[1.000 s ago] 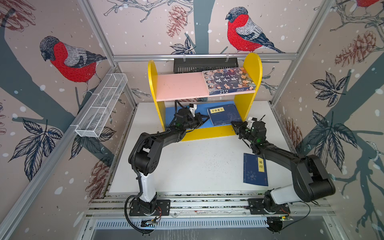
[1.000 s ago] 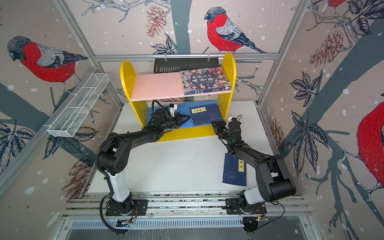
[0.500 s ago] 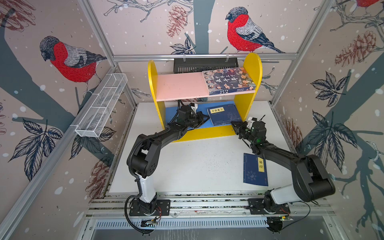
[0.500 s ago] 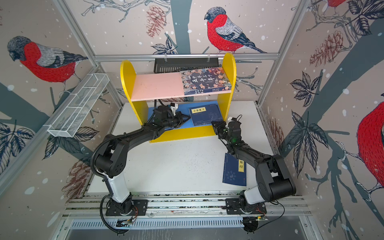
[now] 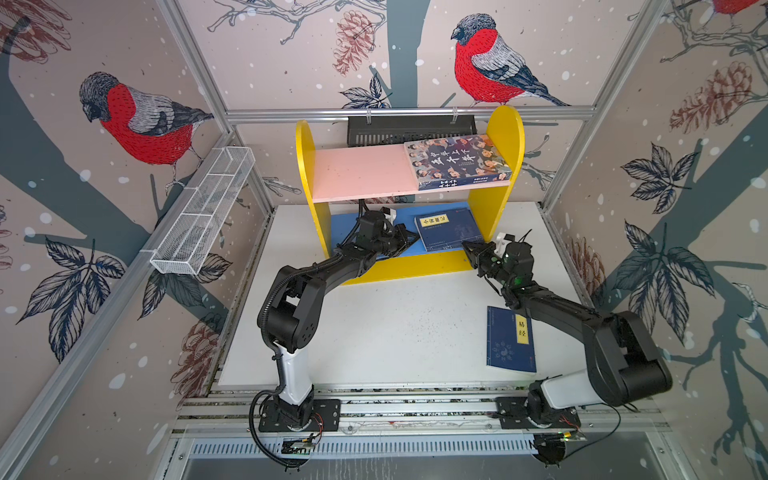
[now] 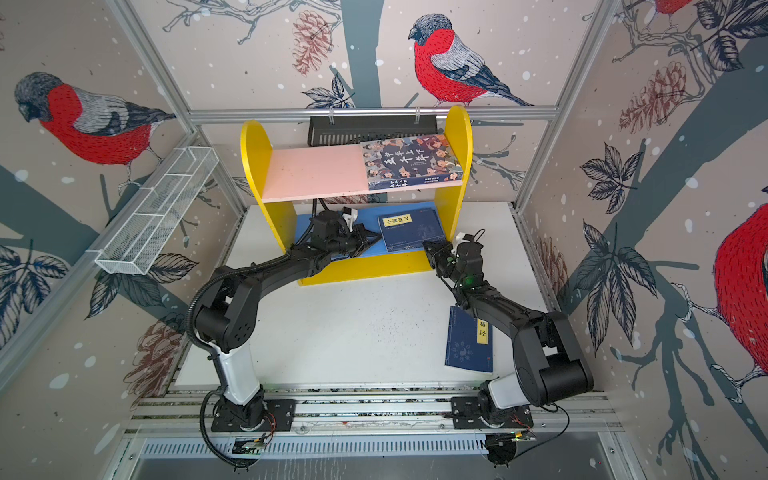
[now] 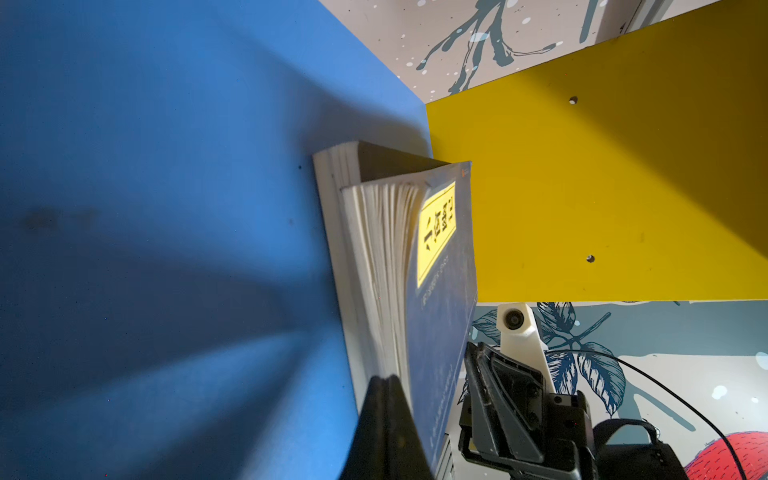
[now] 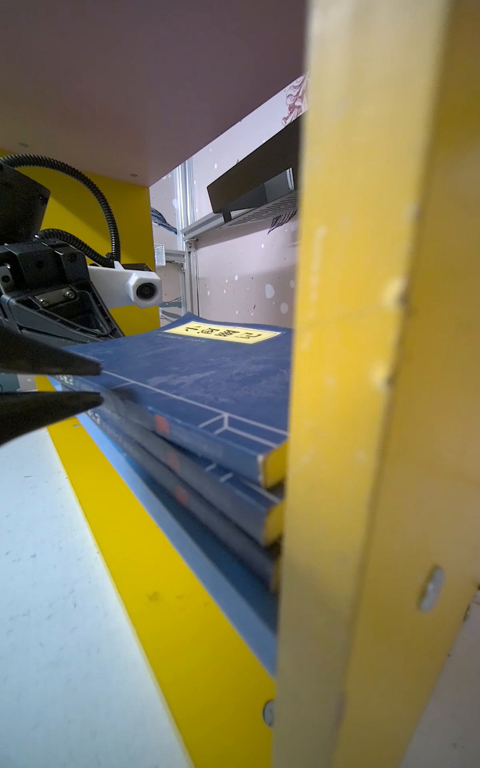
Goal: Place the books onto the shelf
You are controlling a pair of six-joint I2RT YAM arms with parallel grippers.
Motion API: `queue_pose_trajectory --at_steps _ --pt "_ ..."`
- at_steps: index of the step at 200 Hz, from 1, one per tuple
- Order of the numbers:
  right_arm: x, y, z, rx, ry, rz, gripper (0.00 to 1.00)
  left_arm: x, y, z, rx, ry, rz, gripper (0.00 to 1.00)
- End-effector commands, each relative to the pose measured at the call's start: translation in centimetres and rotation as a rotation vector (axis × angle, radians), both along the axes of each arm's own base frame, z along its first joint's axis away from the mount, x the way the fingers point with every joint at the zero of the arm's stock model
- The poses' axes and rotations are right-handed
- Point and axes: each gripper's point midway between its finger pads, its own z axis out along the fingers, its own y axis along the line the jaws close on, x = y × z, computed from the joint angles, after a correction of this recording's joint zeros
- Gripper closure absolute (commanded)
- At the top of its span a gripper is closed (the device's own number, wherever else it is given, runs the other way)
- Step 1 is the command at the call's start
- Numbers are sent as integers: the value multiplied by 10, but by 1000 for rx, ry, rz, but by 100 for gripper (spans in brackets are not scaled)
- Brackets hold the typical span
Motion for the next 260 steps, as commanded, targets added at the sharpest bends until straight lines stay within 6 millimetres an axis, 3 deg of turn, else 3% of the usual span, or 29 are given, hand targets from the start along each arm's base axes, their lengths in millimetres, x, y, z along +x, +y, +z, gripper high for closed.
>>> queue_pose_trajectory --at_steps 1,138,182,234,260 --pt "0 1 10 8 -32 6 88 1 0 3 2 -24 4 100" --pt "0 3 9 4 -26 11 88 9 -13 1 -15 -31 -32 100" --pt "-2 14 0 6 -10 32 88 7 -4 -2 -11 1 -3 100" --pt "1 25 -2 22 -10 48 88 -1 5 14 -34 -12 13 100" --pt "4 30 -1 25 -13 57 88 0 5 11 -35 -5 13 100"
